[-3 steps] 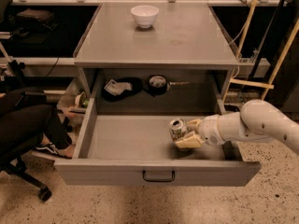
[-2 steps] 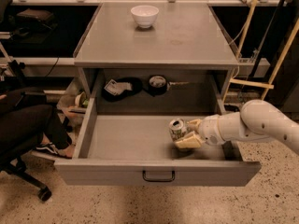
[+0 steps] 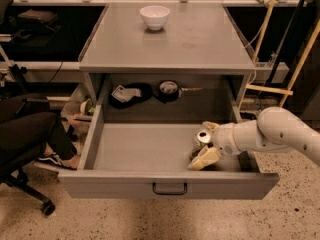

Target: Place 7up can into top drawer

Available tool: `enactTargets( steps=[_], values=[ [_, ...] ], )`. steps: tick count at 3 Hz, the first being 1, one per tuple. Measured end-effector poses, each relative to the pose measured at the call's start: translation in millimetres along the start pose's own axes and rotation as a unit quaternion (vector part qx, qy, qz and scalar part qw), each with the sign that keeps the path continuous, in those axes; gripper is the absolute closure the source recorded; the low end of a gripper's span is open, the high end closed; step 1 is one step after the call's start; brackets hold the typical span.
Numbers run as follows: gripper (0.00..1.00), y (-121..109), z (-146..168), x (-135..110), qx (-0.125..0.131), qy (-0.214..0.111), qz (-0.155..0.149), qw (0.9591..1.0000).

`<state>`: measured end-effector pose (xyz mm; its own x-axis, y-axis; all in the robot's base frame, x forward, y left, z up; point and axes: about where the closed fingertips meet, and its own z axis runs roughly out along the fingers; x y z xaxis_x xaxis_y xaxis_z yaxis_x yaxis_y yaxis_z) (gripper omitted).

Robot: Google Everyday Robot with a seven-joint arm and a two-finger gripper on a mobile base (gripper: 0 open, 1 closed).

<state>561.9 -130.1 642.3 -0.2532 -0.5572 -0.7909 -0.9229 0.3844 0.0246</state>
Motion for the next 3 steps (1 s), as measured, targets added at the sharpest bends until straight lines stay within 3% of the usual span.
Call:
enactTargets(
  steps=[1,2,3],
  values=[
    [0.0,0.0,0.0,0.0,0.0,0.0,0.0,1.0],
    [0.0,2.3,-27.4,-9.4,0.022,0.013,0.004,0.9997],
    [0.0,3.6,-111.0,-20.7,0.073,0.041,0.041,0.9956]
  ],
)
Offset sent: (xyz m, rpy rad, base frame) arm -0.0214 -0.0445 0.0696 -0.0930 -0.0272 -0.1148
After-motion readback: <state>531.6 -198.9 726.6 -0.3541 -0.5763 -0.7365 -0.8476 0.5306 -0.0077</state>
